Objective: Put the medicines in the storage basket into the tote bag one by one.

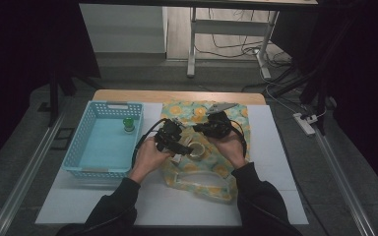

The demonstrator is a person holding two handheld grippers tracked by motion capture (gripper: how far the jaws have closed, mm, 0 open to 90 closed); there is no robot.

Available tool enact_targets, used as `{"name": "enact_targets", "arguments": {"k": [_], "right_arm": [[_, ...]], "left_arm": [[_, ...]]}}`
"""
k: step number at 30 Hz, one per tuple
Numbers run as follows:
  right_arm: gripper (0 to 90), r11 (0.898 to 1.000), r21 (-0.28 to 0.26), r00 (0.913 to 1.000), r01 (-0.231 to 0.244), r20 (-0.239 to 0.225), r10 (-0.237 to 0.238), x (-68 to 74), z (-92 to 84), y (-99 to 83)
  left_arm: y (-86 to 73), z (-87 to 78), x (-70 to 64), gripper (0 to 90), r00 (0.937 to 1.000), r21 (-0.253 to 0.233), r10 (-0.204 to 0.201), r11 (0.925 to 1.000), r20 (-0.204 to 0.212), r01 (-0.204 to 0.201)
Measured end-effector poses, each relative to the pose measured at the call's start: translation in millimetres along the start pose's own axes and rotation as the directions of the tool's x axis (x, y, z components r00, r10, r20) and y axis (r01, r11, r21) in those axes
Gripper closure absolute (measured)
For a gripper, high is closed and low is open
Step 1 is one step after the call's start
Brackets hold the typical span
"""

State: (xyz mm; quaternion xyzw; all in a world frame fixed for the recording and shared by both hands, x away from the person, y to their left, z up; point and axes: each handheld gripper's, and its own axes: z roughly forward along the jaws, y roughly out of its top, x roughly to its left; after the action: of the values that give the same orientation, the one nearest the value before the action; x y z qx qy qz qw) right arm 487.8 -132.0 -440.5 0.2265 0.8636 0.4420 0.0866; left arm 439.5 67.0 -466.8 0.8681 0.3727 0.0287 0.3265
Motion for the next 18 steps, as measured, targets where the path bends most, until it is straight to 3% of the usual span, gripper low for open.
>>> {"name": "enact_targets", "arguments": {"k": [8,13,18], "right_arm": [[89.5,1.0,-0.002,1.0,-0.001,0.001,0.001,-0.7,-1.2,0.0],[89.5,1.0,-0.002,1.0,-0.001,0.001,0.001,-0.6,-1.3,0.0],[89.5,1.0,-0.003,1.0,-0.001,0.001,0.001,-0.6,-1.4,0.0]], "left_arm": [[-7.2,-15.3,3.5,16.0,0.9989,-0.043,-0.017,0.9989,0.043,0.019],[-11.4,-23.7,6.7,8.8,0.9989,-0.062,0.004,0.9981,0.047,-0.001],[-17.7,-32.4,14.9,5.8,0.9985,-0.082,-0.005,0.9966,0.054,0.01]]}}
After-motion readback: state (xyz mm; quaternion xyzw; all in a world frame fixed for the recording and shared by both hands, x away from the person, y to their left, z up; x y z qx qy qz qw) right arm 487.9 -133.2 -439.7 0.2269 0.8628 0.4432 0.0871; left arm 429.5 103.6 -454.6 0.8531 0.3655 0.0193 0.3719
